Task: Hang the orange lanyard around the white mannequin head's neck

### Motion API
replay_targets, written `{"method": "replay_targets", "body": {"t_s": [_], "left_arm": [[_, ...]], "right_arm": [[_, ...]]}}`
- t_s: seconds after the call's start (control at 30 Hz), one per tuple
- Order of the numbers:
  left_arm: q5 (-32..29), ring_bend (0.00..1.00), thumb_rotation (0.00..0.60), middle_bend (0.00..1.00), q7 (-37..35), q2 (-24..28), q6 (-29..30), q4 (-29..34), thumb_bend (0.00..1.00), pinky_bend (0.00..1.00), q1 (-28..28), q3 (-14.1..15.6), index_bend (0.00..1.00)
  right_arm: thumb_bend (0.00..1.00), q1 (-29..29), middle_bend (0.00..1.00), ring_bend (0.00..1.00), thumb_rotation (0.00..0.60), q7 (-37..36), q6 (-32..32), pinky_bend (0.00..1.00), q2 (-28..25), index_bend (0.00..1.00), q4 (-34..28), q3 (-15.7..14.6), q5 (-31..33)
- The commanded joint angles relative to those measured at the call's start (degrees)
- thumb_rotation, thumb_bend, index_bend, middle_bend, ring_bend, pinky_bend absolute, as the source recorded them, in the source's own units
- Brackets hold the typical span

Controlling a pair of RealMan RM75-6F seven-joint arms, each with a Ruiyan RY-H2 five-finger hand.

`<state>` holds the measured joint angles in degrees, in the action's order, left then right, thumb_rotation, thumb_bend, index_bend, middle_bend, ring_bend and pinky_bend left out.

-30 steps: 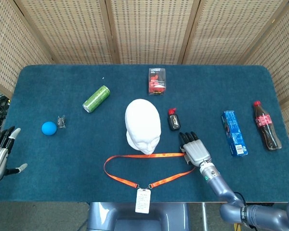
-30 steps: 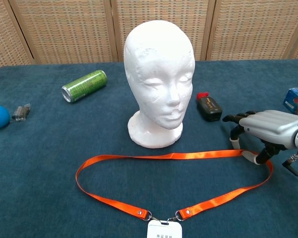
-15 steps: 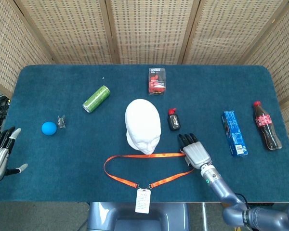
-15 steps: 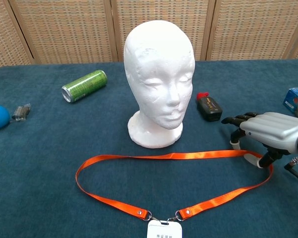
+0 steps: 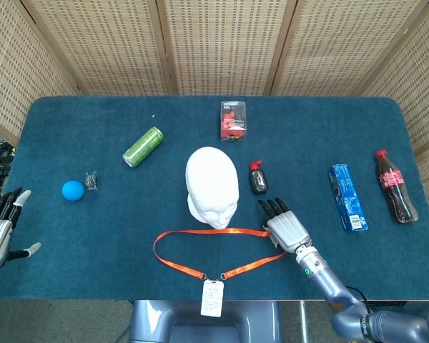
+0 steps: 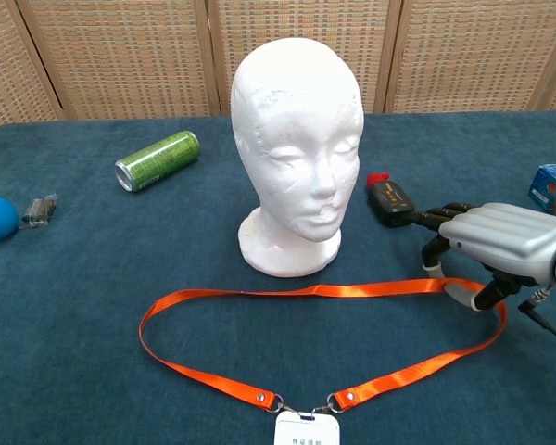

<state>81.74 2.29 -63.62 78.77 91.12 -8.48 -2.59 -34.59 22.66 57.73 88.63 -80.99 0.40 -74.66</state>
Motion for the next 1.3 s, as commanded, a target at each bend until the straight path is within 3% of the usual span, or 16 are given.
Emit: {"method": "replay_targets", "body": {"t_s": [0.03, 0.6, 0.7, 0.8, 0.93, 1.2, 1.3], "left_arm": [[0.0, 0.0, 0.6, 0.0, 0.0, 0.0, 0.0, 0.1, 0.0, 0.0, 0.0, 0.0, 0.0], [-0.7, 0.0, 0.6, 0.0, 0.4, -1.8, -4.2, -1.0, 0.0, 0.0, -3.0, -0.8, 0.0], [-0.7, 0.0, 0.6, 0.0, 1.7, -3.3, -7.7, -1.0, 0.0, 0.0, -6.1, -1.8, 0.08], [-0.7, 0.0, 0.6, 0.0, 3.6, -5.4, -11.8, -1.1, 0.04, 0.0, -9.9, -2.9, 0.22], [-2.5, 0.0, 0.6, 0.0, 5.0, -10.2, -21.1, -2.1, 0.12, 0.0, -17.0, -4.6, 0.33], [-3.9, 0.0, 0.6, 0.0, 6.2, -17.2, -26.4, -6.3, 0.21, 0.0, -23.1, -5.8, 0.43], [-2.2, 0.0, 0.6, 0.0, 3.9, -20.5, -28.4, -10.7, 0.23, 0.0, -25.8, -5.6, 0.46]], "right_arm": [[0.67, 0.2, 0.0, 0.0, 0.6, 0.1, 0.2, 0.0, -0.3, 0.77, -0.1, 0.1, -0.4], [0.67, 2.1, 0.0, 0.0, 0.6, -2.6, 3.9, 0.0, -4.2, 0.78, -5.3, 0.0, -5.0], [0.67, 2.5, 0.0, 0.0, 0.6, -3.1, 4.4, 0.0, -5.2, 0.78, -6.0, -0.4, -6.2], [0.67, 2.6, 0.0, 0.0, 0.6, -3.8, 4.2, 0.0, -5.6, 0.78, -6.0, -0.4, -6.6], [0.67, 2.6, 0.0, 0.0, 0.6, -4.8, 4.0, 0.0, -6.3, 0.78, -6.2, -0.6, -7.7], [0.67, 2.7, 0.0, 0.0, 0.6, -6.1, 3.4, 0.0, -6.9, 0.78, -5.9, -0.7, -8.6], [0.67, 2.7, 0.0, 0.0, 0.6, -6.6, 3.6, 0.0, -7.1, 0.78, -4.7, -0.6, -9.2]]}}
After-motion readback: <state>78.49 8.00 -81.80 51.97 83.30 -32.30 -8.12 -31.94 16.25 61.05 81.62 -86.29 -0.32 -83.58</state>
